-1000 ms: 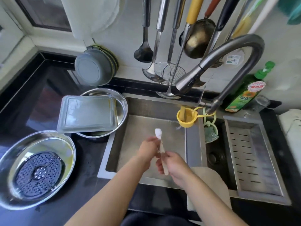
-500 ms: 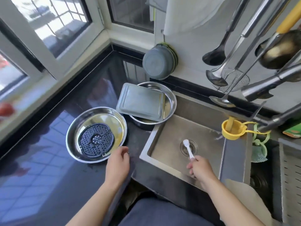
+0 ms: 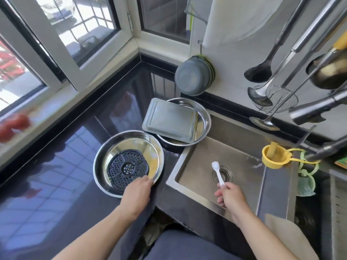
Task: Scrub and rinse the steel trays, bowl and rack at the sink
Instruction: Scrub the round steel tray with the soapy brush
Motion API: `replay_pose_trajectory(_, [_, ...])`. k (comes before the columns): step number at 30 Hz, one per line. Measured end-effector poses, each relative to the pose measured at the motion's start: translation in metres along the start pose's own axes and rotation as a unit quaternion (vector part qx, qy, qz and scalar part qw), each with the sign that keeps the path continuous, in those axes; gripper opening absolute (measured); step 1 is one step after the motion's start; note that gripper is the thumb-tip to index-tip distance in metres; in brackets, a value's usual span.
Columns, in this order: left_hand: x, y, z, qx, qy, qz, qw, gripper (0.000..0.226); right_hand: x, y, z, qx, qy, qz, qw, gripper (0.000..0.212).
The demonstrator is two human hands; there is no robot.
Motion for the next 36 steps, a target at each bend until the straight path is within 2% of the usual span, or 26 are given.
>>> replay_pose_trajectory(3, [0.038,0.005,0.002,-0.012,0.042,-0.001,0.999,0.032,0.004,-0.008,0.000,0.007,0.005,0.011,1.000,0.024])
replay_pose_trajectory(6, [0.065,-0.004,0.015,-0.009,0.027,-0.015,0.999,0.016,0.002,-0.012,-0.001,0.008,0.006,0.016,1.000,0.024])
replay_pose_trajectory(11, [0.080,-0.017,0.037,-0.034,-0.006,0.001,0.999,0.028,-0.004,-0.016,0.000,0.009,-0.001,0.015,1.000,0.025])
replay_pose_trajectory(13, [0.074,-0.019,0.044,-0.044,-0.005,-0.019,0.999,0.024,-0.005,-0.017,0.000,0.006,-0.001,0.013,1.000,0.025])
replay_pose_trajectory(15, [0.063,-0.020,0.045,-0.036,-0.006,-0.099,0.994,0.018,-0.004,-0.019,-0.002,0.005,-0.001,0.015,1.000,0.025])
replay_pose_trajectory(18, [0.030,-0.027,0.040,0.028,-0.070,-0.245,0.967,0.033,-0.001,-0.023,-0.003,0.008,0.002,0.017,1.000,0.025])
replay_pose_trajectory(20, [-0.001,-0.033,0.045,0.060,-0.160,-0.263,0.950,0.023,0.002,-0.024,-0.003,0.014,0.005,0.014,1.000,0.025])
replay_pose_trajectory(22, [-0.029,-0.033,0.058,0.011,-0.262,-0.223,0.939,0.039,0.003,-0.023,-0.004,0.015,0.007,0.014,1.000,0.024])
replay_pose_trajectory(24, [-0.047,-0.032,0.078,-0.043,-0.293,-0.178,0.938,0.055,0.002,-0.020,-0.005,0.012,0.007,0.014,1.000,0.024])
replay_pose_trajectory(28, [-0.051,-0.042,0.106,-0.098,-0.274,-0.121,0.949,0.071,0.001,-0.021,-0.005,0.014,0.005,0.009,1.000,0.024])
replay_pose_trajectory(34, [-0.036,-0.038,0.112,-0.117,-0.243,-0.075,0.960,0.105,0.002,-0.030,-0.008,0.040,0.008,0.011,0.999,0.025])
replay_pose_trajectory(36, [-0.034,-0.034,0.112,-0.126,-0.250,-0.095,0.955,0.115,0.005,-0.031,-0.009,0.045,0.013,0.012,0.999,0.024])
Point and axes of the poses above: each hand's wrist, its own z-axis towards the middle knuckle, its own y-axis out of the palm, x = y × z, the point moved 2 cm from there along z, towards the middle knuckle, and after that the axes turned 3 degrees about -y, right-handed, at the moved point
